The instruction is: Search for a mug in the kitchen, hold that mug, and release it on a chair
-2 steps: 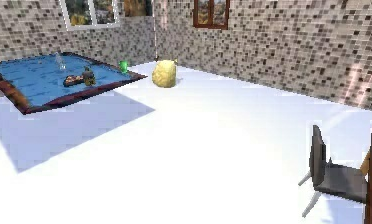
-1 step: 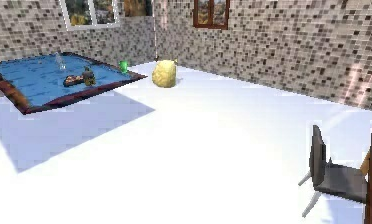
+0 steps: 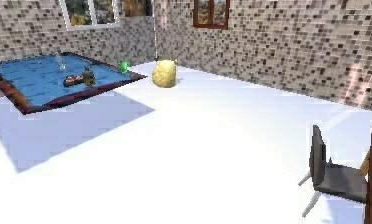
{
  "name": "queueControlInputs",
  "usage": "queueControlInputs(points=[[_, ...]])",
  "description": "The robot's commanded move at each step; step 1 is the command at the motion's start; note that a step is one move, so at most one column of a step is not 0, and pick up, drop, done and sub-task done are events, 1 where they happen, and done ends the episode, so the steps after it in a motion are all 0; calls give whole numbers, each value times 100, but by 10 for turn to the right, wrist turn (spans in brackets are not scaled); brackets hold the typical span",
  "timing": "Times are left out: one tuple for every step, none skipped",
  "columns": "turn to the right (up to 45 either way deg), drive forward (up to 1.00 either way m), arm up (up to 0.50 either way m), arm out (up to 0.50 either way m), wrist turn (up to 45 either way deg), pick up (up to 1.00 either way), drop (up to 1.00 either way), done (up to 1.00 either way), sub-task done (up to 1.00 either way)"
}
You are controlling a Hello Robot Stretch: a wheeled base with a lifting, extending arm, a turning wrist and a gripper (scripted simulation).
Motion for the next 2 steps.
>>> queueControlInputs(points=[[0, 0, 0, 0, 0, 0, 100, 0, 0], [0, 0, 0, -10, 0, 0, 0, 0, 0]])
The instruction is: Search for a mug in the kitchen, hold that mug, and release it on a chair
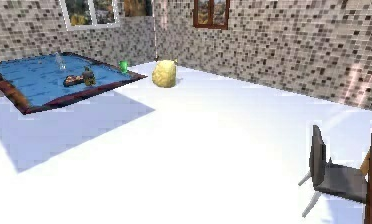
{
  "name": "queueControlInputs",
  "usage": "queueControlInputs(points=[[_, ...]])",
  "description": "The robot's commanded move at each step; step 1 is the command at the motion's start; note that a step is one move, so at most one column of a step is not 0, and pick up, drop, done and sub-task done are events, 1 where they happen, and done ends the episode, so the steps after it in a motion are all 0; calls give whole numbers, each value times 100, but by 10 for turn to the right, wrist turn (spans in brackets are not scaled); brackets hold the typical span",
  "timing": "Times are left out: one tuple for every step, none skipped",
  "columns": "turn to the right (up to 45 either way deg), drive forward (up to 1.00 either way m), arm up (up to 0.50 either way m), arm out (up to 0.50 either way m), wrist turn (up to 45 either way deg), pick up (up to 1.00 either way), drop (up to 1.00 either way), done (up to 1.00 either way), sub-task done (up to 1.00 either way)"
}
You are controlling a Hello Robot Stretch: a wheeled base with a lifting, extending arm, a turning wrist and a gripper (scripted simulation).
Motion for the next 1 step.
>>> queueControlInputs(points=[[0, 0, 0, 0, 0, 0, 0, 100, 0]])
